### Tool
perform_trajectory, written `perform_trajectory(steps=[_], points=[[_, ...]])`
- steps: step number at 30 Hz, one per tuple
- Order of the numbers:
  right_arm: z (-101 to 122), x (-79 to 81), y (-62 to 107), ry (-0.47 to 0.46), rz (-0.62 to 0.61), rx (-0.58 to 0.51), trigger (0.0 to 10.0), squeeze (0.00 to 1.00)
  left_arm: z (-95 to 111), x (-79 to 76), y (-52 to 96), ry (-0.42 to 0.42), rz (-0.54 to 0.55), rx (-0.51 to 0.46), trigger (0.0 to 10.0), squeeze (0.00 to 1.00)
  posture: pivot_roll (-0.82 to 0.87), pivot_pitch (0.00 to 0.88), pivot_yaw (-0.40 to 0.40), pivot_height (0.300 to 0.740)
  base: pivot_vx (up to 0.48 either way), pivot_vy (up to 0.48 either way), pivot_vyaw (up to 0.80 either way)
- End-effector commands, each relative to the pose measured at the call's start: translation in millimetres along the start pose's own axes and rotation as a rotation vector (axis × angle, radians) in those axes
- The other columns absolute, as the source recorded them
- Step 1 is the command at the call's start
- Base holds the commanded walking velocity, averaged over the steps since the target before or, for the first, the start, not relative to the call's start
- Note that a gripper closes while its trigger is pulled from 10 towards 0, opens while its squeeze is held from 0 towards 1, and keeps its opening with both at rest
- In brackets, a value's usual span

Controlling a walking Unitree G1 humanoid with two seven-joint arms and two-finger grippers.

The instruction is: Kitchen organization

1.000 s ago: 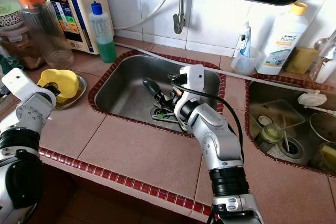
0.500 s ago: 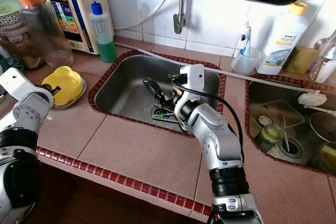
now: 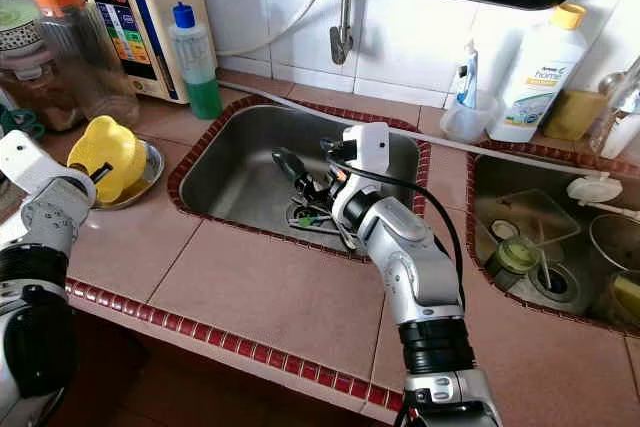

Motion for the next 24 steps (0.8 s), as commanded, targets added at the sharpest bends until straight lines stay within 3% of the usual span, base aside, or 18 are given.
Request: perform_trajectory(steps=[1,3,4,5,6,7,13,18,24], points=[[5.6,2.5,-1.5,0.005,0.007,-0.019,10.0,0.93,23.5,-8.2,5.7,-0.041,-0.035,-0.134,0.0,0.00,0.10,0.042,0.011,0.740,0.000,0.000,0.00],[5.6,2.7,-1.7,0.004,0.008,-0.019,10.0,0.93,25.8,-9.7,6.7,-0.050,-0.042,-0.152,0.0,0.00,0.10,0.042,0.011,0.740,0.000,0.000,0.00],[7.1,4.3,-3.0,-0.011,0.012,-0.030,10.0,0.85,34.4,-19.1,12.8,-0.105,-0.087,-0.242,0.0,0.00,0.10,0.039,0.011,0.740,0.000,0.000,0.00],[7.1,4.3,-3.0,-0.011,0.012,-0.030,10.0,0.85,34.4,-19.1,12.8,-0.105,-0.087,-0.242,0.0,0.00,0.10,0.039,0.011,0.740,0.000,0.000,0.00],[9.6,5.9,-4.2,-0.032,0.016,-0.044,10.0,0.27,38.9,-29.9,20.0,-0.160,-0.138,-0.312,0.0,0.00,0.10,0.038,0.011,0.740,0.000,0.000,0.00],[11.8,7.0,-5.1,-0.054,0.018,-0.056,10.0,0.00,40.0,-37.8,25.5,-0.192,-0.176,-0.351,0.0,0.00,0.10,0.037,0.011,0.740,0.000,0.000,0.00],[25.5,14.7,-9.6,-0.185,0.048,-0.111,10.0,0.00,31.0,-80.9,54.8,-0.309,-0.372,-0.475,0.0,0.00,0.10,0.036,0.007,0.740,0.000,0.000,0.00],[27.5,21.1,-10.8,-0.188,0.072,-0.111,10.0,0.00,22.3,-93.4,64.2,-0.357,-0.411,-0.499,0.0,0.00,0.10,0.036,0.007,0.740,0.000,0.000,0.00],[23.7,25.2,-12.5,-0.176,0.069,-0.086,10.0,0.00,12.3,-122.6,89.2,-0.413,-0.543,-0.563,0.0,0.00,0.10,0.041,0.009,0.740,0.000,0.000,0.00]])
Point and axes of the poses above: a point about 5 cm out from each wrist's last joint towards the gripper, its own y axis pointing back from the gripper into the wrist, its own z axis along the axis of the wrist's last joint, x = y × z, the point moved 3 cm from there along -y, pointing out of the wrist towards the gripper, and after that the axes turned 15 degrees about -y, right-handed, at the moved point
